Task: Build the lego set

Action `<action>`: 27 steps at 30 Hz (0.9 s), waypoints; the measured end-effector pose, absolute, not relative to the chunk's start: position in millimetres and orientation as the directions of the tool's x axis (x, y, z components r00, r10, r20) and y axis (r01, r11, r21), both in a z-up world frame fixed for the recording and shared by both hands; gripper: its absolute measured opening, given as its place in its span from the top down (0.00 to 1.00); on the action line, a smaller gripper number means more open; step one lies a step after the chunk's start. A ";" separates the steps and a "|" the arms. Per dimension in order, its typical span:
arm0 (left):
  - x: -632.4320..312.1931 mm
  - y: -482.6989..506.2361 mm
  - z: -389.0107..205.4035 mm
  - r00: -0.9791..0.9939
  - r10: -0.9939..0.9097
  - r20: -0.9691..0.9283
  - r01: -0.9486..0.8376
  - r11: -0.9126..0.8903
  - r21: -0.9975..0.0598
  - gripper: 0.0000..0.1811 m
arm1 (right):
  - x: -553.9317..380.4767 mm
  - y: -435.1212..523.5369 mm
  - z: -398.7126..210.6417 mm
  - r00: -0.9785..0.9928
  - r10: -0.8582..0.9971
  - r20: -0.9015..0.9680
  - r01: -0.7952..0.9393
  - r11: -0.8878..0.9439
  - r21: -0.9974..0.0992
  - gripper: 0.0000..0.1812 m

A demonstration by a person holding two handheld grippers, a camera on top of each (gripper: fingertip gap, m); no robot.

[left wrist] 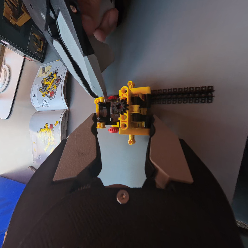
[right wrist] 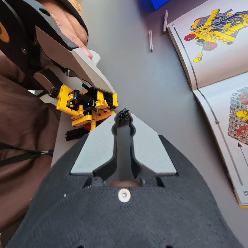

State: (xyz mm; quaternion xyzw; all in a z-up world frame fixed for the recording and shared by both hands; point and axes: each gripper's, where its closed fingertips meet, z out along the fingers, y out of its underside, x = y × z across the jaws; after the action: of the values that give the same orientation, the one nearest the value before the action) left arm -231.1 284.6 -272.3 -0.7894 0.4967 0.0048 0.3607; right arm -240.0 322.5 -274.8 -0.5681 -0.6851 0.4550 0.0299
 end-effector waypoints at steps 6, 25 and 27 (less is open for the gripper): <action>-230.8 283.9 -272.4 0.507 -0.782 -0.362 -0.785 -0.246 -0.568 0.58 | -237.6 320.9 -272.6 -0.345 0.753 -0.561 0.768 -0.117 -0.630 0.95; -230.8 282.9 -272.2 0.502 -0.783 -0.367 -0.789 -0.242 -0.564 0.58 | -239.2 325.7 -281.3 -0.313 0.787 -0.532 0.782 -0.104 -0.615 1.00; -230.8 282.9 -272.2 0.504 -0.782 -0.366 -0.788 -0.242 -0.566 0.58 | -235.6 326.4 -273.1 -0.337 0.801 -0.494 0.763 -0.076 -0.642 1.00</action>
State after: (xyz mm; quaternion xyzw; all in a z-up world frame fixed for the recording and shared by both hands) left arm -230.8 282.9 -272.2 -0.7881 0.4981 0.0039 0.3617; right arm -235.6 326.4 -273.1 -0.5755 -0.6795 0.4546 0.0213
